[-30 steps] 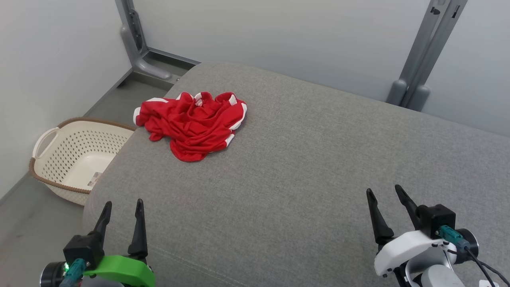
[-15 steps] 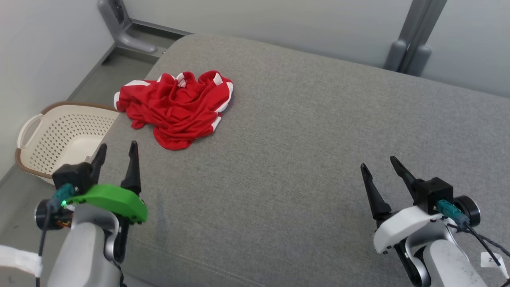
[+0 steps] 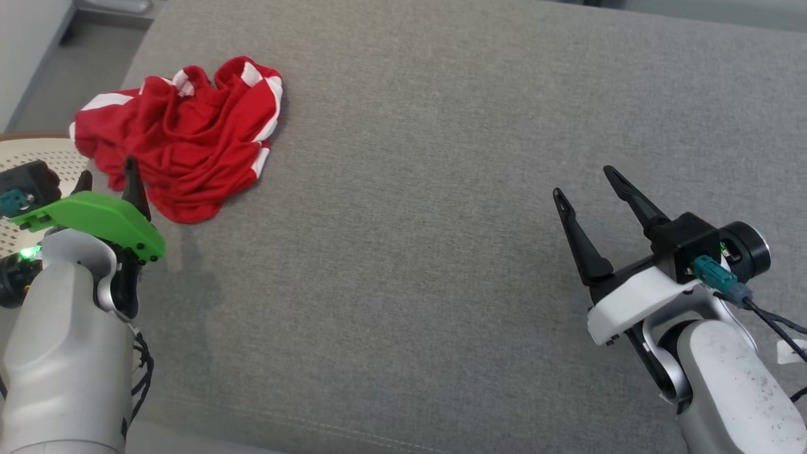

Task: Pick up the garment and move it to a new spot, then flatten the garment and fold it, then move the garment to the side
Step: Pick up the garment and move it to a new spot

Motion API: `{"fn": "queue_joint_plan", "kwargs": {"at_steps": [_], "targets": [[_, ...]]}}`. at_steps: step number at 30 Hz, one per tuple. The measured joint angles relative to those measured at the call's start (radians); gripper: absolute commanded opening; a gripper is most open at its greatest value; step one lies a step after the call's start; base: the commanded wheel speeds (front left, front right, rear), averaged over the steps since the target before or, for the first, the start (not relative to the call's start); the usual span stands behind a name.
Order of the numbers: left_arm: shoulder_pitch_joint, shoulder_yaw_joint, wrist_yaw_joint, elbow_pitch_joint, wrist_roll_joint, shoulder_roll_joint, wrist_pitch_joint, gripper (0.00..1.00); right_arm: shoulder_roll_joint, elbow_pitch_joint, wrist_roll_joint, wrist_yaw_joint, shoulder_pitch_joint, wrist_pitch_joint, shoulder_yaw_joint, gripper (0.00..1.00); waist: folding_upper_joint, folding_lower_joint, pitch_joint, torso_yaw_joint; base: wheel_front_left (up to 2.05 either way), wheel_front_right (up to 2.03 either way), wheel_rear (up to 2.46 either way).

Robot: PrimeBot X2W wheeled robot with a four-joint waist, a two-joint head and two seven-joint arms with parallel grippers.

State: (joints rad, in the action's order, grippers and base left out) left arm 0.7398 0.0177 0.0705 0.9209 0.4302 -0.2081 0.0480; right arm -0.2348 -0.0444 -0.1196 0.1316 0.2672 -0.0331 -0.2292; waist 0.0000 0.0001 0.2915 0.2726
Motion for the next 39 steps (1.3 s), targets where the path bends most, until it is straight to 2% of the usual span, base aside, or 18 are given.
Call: {"fn": "queue_joint_plan", "kwargs": {"at_steps": [6,10,11,12,14,21,26,32,39], "targets": [[0.063,0.019,0.015,0.110,0.034,-0.031,-0.034,1.00,-0.014,0.045,0.001,0.000,0.005,0.020,-0.003,1.00,0.0000,0.0000,0.068,-0.074,0.00,0.00,0.00],[0.087,0.035,-0.022,0.189,0.051,-0.061,-0.089,1.00,-0.014,0.051,0.000,0.000,0.004,0.023,-0.003,1.00,0.0000,0.0001,0.096,-0.123,0.00,0.00,0.00],[0.089,0.035,-0.024,0.201,0.051,-0.066,-0.096,0.32,-0.014,0.050,0.000,0.000,0.003,0.022,-0.001,1.00,0.0000,0.0001,0.100,-0.134,0.00,0.00,0.00],[0.092,0.036,-0.024,0.207,0.052,-0.068,-0.097,0.00,-0.012,0.049,0.000,0.000,0.003,0.020,0.001,1.00,0.0000,0.0001,0.104,-0.145,0.00,0.00,0.00],[0.102,0.036,-0.026,0.212,0.053,-0.072,-0.083,0.00,-0.009,0.045,-0.002,0.000,0.000,0.016,0.006,1.00,0.0000,0.0001,0.107,-0.163,0.00,0.00,0.00],[0.144,0.008,-0.044,0.168,0.010,-0.105,0.068,0.00,0.022,0.000,-0.012,0.000,-0.016,-0.014,0.002,1.00,0.0000,0.0001,0.065,-0.188,0.00,0.00,0.00],[0.192,-0.049,-0.018,0.102,-0.028,-0.107,0.125,0.00,0.052,-0.049,-0.027,0.000,-0.027,-0.043,-0.003,1.00,0.0000,0.0000,-0.005,-0.188,0.00,0.00,0.00],[0.220,-0.143,0.035,-0.006,-0.071,-0.085,0.100,0.00,0.086,-0.095,-0.039,0.000,-0.051,-0.075,0.002,1.00,0.0000,0.0000,-0.105,-0.193,0.00,0.00,0.00],[0.208,-0.226,0.052,-0.176,-0.057,-0.032,0.008,0.00,0.100,-0.119,-0.046,0.000,-0.085,-0.089,0.023,1.00,0.0000,-0.0001,-0.195,-0.241,0.00,0.00,0.00]]}}
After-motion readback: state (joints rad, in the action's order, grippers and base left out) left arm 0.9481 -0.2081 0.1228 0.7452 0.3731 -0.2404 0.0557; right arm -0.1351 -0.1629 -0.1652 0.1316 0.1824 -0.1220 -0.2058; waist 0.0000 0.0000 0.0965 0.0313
